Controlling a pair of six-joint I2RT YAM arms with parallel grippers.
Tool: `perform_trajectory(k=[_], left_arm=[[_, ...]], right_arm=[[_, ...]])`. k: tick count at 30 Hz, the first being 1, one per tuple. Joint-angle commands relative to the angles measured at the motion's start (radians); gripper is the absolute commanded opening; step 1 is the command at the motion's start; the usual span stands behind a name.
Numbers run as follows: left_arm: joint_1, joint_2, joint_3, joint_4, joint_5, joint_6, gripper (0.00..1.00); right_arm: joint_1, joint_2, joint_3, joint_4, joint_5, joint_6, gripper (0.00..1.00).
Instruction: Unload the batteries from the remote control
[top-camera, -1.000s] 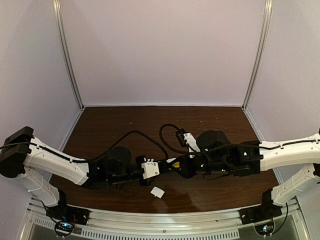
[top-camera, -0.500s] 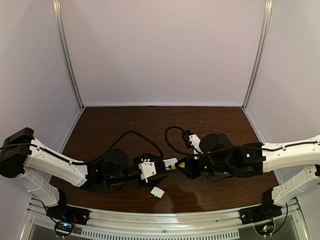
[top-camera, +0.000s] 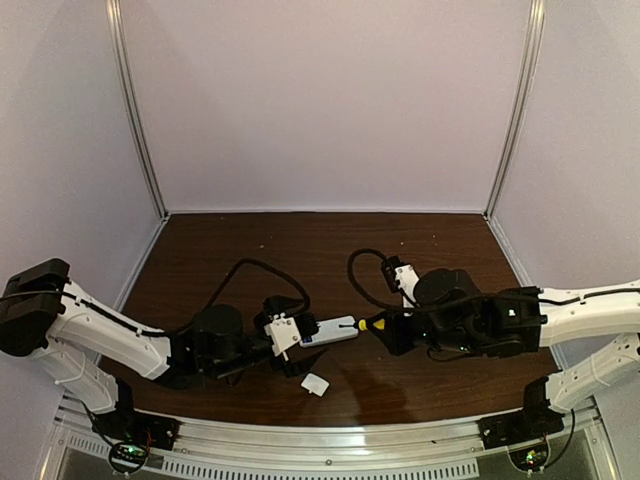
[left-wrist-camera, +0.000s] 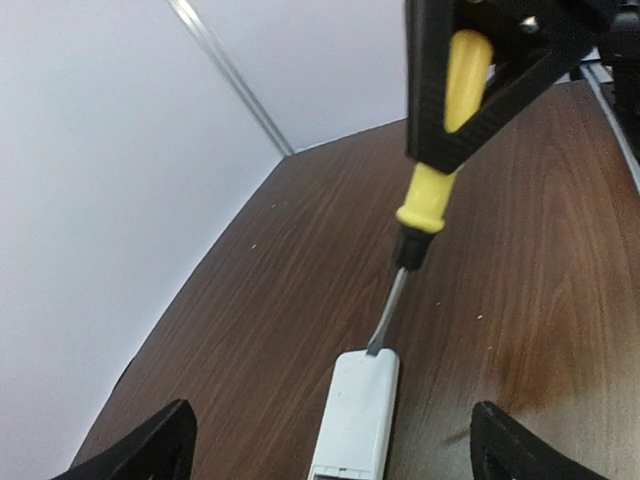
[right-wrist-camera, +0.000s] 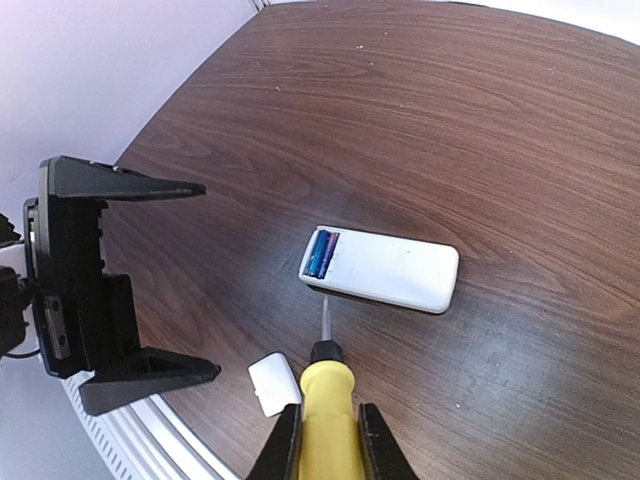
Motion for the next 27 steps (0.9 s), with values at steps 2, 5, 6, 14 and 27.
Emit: perform_trajectory(k=[2, 5, 6, 14, 27], left_arm=[[0.0, -0.014, -0.086, 0.222, -0.253, -0.097, 0.98], [0.013, -0.019, -0.078, 0.159, -0.257, -0.133, 0.97], [0.018, -0.019, -0.078, 0.14, -0.247, -0.149, 0.98], [0.165, -0.081, -0.125, 0.044, 0.002, -0.356, 0.96], [0.196, 0.011, -0.183, 0.14, 0.173, -0.409, 0.93]], right_arm=[[-0.002, -0.039, -0.031, -0.031, 0.058, -0.005, 0.0], [-0.002, -0.051, -0.035, -0.04, 0.068, -0.008, 0.0], [-0.002, -0.054, -0.035, -0.043, 0.071, -0.01, 0.0], [-0.002, -0.071, -0.04, -0.057, 0.077, -0.008, 0.0], [-0.002, -0.066, -0.032, -0.079, 0.04, -0.001, 0.0]])
